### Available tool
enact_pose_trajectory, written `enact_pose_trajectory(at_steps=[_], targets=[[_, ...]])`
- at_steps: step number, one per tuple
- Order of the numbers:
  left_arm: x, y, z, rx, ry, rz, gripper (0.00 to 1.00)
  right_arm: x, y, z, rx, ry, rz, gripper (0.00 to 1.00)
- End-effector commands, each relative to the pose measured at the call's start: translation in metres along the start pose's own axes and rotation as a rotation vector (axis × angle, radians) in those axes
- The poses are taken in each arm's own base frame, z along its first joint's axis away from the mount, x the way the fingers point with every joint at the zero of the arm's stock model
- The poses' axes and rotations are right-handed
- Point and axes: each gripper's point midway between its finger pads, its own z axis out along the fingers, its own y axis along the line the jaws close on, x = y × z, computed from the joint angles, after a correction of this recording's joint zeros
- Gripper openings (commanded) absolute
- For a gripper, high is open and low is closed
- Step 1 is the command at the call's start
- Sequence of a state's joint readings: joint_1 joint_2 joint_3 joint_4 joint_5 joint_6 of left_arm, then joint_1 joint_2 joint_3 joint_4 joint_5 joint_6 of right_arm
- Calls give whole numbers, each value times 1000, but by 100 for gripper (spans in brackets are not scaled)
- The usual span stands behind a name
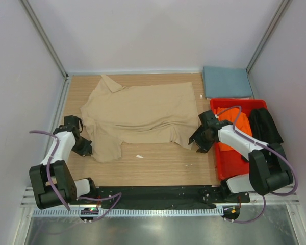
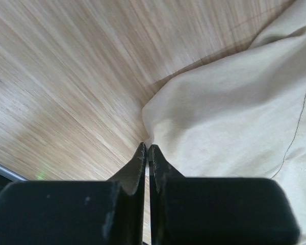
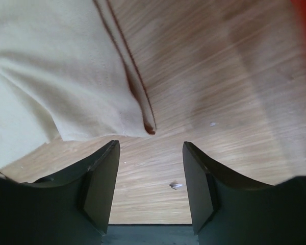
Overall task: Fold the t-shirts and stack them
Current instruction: Flatten the tshirt out
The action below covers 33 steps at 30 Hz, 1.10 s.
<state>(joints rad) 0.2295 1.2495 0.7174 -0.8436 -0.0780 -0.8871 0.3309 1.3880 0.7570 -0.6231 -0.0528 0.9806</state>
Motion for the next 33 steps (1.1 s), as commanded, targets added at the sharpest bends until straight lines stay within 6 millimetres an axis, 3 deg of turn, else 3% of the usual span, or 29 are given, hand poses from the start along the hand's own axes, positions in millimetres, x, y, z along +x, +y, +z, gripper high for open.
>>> enact_pose_trajectory(at_steps=[1, 14, 20, 33], targets=[[-12, -17, -10, 56, -59, 29, 0, -20, 13, -7, -43, -113, 216, 59], [-4, -24, -13, 97, -56, 77, 0, -12, 14, 4, 54, -116, 327, 49], [-5, -30, -15, 108, -59, 98, 0, 2, 11, 14, 122, -86, 347, 48], [-7, -38, -18, 117, -55, 119, 0, 5, 9, 35, 183, -61, 420, 46]])
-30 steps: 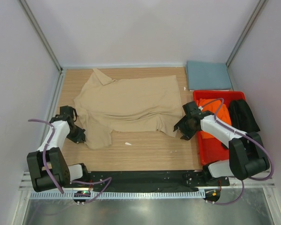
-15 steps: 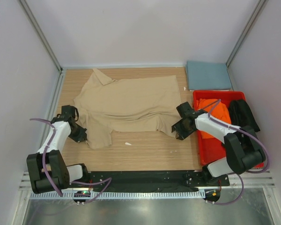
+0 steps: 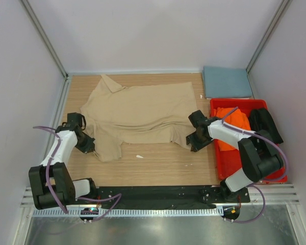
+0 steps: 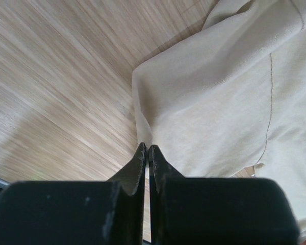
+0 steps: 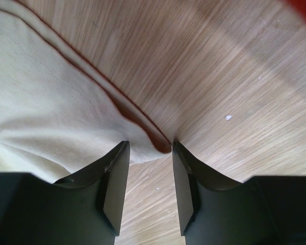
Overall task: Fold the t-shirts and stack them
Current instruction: Flatten the tshirt out
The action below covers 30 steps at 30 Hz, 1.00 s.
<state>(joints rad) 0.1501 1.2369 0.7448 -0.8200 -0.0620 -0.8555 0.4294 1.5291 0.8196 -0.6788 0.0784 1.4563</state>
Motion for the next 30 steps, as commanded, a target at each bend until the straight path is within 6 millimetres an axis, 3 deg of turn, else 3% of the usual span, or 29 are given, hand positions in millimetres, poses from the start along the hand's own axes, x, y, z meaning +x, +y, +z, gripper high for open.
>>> enact_pose_trajectory(at_steps=[1, 6, 7, 10, 13, 16, 21, 22, 23, 25, 26, 28, 29, 30], targets=[[-13, -15, -8, 43, -36, 16, 0, 2, 2, 13, 29, -2, 46, 45], [-19, -21, -12, 55, -53, 17, 0, 5, -5, 23, 66, 12, 59, 28], [-20, -21, -13, 56, -58, 17, 0, 7, -5, 24, 64, 24, 61, 18], [-25, -24, -18, 68, -76, 24, 0, 12, -7, 29, 65, 53, 33, 1], [-36, -35, -32, 105, -108, 39, 0, 7, 1, 19, 46, 40, -79, 1], [-59, -58, -59, 175, -171, 66, 0, -14, 29, -8, -24, -41, -238, 1], [-110, -108, -120, 327, -319, 123, 0, -52, 103, -78, -229, -192, -459, 1], [-129, -127, -144, 380, -370, 131, 0, -58, 113, -90, -261, -225, -527, 1], [-138, -138, -158, 415, -397, 141, 0, -66, 137, -113, -339, -266, -540, 1], [-148, -164, -187, 517, -420, 184, 0, -82, 155, -133, -392, -310, -563, 1], [-164, -184, -211, 588, -469, 199, 0, -92, 175, -158, -458, -351, -592, 1], [-176, -207, -244, 686, -516, 255, 0, -109, 194, -174, -506, -370, -608, 1], [-191, -226, -274, 757, -582, 280, 0, -121, 209, -203, -557, -420, -621, 1], [-196, -236, -291, 798, -611, 307, 0, -129, 215, -212, -571, -438, -619, 1]])
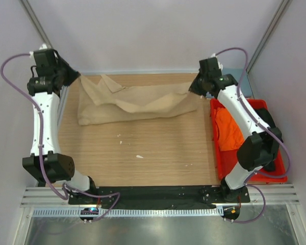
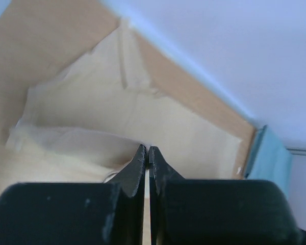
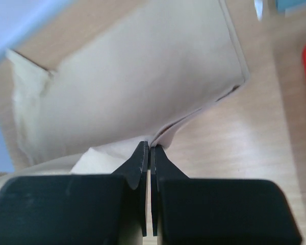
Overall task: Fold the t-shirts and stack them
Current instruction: Flatten the tshirt out
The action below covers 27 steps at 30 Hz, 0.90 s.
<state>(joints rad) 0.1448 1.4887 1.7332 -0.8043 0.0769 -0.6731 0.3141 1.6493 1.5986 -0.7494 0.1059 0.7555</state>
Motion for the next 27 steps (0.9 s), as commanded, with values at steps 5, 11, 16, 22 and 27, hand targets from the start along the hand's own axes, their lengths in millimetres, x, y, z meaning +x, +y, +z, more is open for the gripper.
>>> enact_pose_trajectory(at_steps=[5, 11, 16, 22, 27], targets=[[-107, -118, -54, 411, -286, 187, 0, -120, 53, -64, -186, -252, -142, 1], [-150, -152, -121, 581, -483, 210, 0, -151, 79, -128, -298, -372, -161, 1], [-173, -170, -217, 673, -690, 312, 0, -144, 85, -188, -406, -416, -194, 1], [-172, -171, -299, 674, -854, 381, 0, -136, 78, -279, -504, -527, -220, 1], [-163, -171, -385, 697, -1010, 417, 0, -119, 70, -341, -598, -590, -224, 1]])
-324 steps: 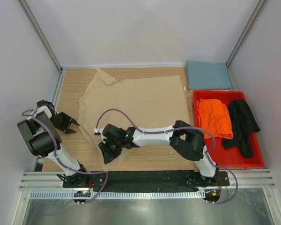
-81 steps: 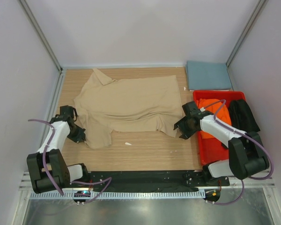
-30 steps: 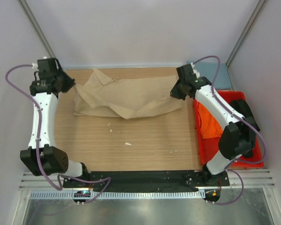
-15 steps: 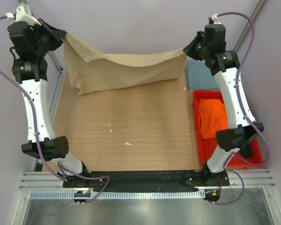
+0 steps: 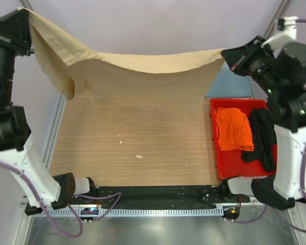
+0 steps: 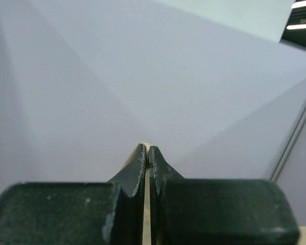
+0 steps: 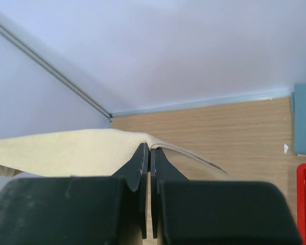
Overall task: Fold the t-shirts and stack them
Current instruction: Flatten the tshirt out
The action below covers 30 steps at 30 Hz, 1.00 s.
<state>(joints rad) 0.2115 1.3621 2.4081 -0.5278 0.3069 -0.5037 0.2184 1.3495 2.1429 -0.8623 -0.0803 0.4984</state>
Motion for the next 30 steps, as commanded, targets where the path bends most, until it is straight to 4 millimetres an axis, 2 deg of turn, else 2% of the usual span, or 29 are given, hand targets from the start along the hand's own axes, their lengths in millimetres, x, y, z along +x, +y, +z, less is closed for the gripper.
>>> enact_pose_trajectory(at_steps=[1, 2, 3, 4, 5, 7, 9, 11, 12, 14, 15, 16, 17, 18, 19, 20, 21, 22, 23, 24, 25, 26, 28, 29, 30], targets=[[-62, -34, -35, 36, -171, 130, 0, -16, 23, -46, -94, -65, -18, 1], [-80, -44, -49, 42, -218, 156, 0, -19, 28, -63, -112, -86, -14, 1], [-84, -49, -57, 43, -222, 160, 0, -19, 29, -70, -120, -91, -12, 1], [-93, -48, -64, 17, -249, 170, 0, -15, 31, -75, -130, -77, -6, 1], [-105, -56, -75, 29, -284, 198, 0, -15, 33, -84, -139, -84, 1, 1], [-111, -53, -82, 1, -299, 210, 0, -7, 31, -86, -142, -64, 16, 1], [-104, -51, -78, 3, -276, 210, 0, -2, 32, -88, -155, -53, 32, 1], [-90, -46, -68, 5, -232, 204, 0, 11, 23, -73, -141, -26, 39, 1], [-64, -35, -52, -7, -159, 195, 0, 26, 15, -61, -121, 9, 54, 1], [-31, -24, -34, -3, -67, 189, 0, 34, 11, -45, -134, 15, 59, 1], [9, -8, -17, -16, 31, 177, 0, 50, 2, -25, -119, 48, 75, 1], [32, 1, -11, -23, 80, 173, 0, 58, -3, -15, -113, 64, 74, 1], [53, 9, -6, -26, 117, 167, 0, 66, -10, -4, -98, 74, 74, 1], [60, 15, 1, -26, 93, 177, 0, 89, -26, 12, -59, 118, 90, 1], [118, 41, 6, -69, 204, 168, 0, 96, -33, 30, -55, 114, 92, 1], [138, 54, 11, -93, 224, 175, 0, 106, -41, 42, -45, 125, 91, 1], [165, 69, 13, -126, 279, 177, 0, 129, -56, 56, -14, 162, 104, 1], [190, 80, 15, -133, 327, 194, 0, 141, -68, 76, 7, 176, 103, 1], [243, 104, 17, -165, 419, 186, 0, 152, -76, 86, 18, 190, 90, 1], [265, 112, 18, -170, 456, 175, 0, 168, -86, 100, 25, 203, 88, 1], [290, 122, 19, -172, 497, 166, 0, 177, -98, 109, 59, 203, 77, 1], [340, 143, 16, -198, 593, 157, 0, 197, -115, 126, 97, 244, 61, 1], [386, 167, 20, -237, 651, 153, 0, 207, -133, 146, 141, 238, 34, 1], [402, 174, 24, -241, 661, 148, 0, 229, -148, 161, 168, 282, 33, 1], [444, 191, 22, -261, 732, 133, 0, 233, -153, 169, 166, 287, 25, 1]])
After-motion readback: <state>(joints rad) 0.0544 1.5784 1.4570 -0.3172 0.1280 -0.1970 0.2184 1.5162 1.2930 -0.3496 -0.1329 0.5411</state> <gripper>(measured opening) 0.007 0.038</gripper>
